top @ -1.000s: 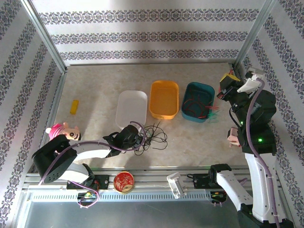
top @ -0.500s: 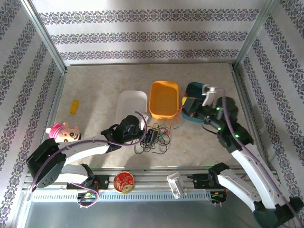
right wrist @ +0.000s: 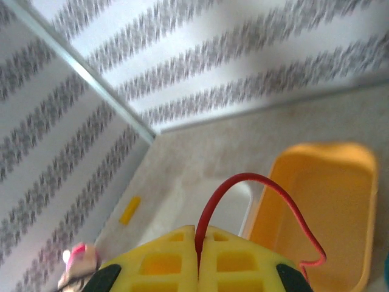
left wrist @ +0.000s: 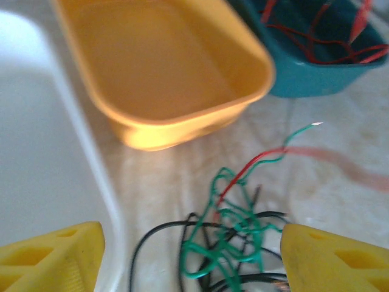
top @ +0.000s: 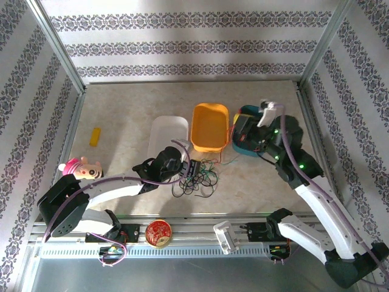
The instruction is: Untangle the cables
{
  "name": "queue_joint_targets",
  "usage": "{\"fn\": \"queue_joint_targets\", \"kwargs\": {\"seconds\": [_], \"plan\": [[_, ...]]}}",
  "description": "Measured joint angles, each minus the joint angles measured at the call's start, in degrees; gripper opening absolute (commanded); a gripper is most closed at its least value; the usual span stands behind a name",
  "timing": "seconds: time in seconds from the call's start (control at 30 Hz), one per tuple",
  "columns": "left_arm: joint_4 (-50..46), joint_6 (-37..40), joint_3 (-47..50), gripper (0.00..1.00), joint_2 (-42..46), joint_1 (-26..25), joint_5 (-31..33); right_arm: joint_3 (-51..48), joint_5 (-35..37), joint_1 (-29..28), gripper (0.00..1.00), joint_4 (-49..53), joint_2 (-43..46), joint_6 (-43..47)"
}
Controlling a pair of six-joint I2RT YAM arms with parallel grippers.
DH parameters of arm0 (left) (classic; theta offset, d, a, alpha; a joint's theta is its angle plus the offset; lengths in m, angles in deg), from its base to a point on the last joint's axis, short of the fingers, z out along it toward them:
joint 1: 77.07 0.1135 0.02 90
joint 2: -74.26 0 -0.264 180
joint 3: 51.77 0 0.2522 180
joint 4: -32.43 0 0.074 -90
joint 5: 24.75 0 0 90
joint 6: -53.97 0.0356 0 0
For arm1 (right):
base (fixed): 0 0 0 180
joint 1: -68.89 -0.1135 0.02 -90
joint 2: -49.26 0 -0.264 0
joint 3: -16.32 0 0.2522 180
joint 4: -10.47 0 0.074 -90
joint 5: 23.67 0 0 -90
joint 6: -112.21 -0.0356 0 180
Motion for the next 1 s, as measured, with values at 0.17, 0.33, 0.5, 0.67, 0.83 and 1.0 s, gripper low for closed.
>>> {"fn": "queue_joint_targets", "kwargs": {"seconds": [0.17, 0.33, 0.5, 0.67, 0.83, 1.0], "plan": [[0.0, -3.4, 2.8, 0.77, 1.3, 0.0, 6.0, 6.8, -0.1, 8.4, 0.00, -0.7, -1.5, 2.1], [0.0, -4.9, 3.0, 0.78, 1.6, 0.0, 7.7, 9.9, 0.0, 14.2, 0.00, -3.3, -6.9, 3.3], [0.0, -5.3, 3.0, 0.77, 1.8, 0.0, 7.8, 11.6, -2.3, 19.3, 0.00, -4.2, -12.5, 2.4], [0.1, -4.8, 3.0, 0.77, 1.7, 0.0, 4.8, 15.2, -7.1, 20.7, 0.00, -3.9, -15.8, 1.3], [0.5, -2.8, 1.7, 0.76, -0.3, 0.0, -1.0, 15.8, -11.5, 19.8, 0.00, -1.9, -17.5, -0.2], [0.9, -1.6, -0.3, 0.76, -2.9, 0.0, -3.2, 6.6, -10.5, 14.3, 0.00, 2.0, -16.2, -0.8]]}}
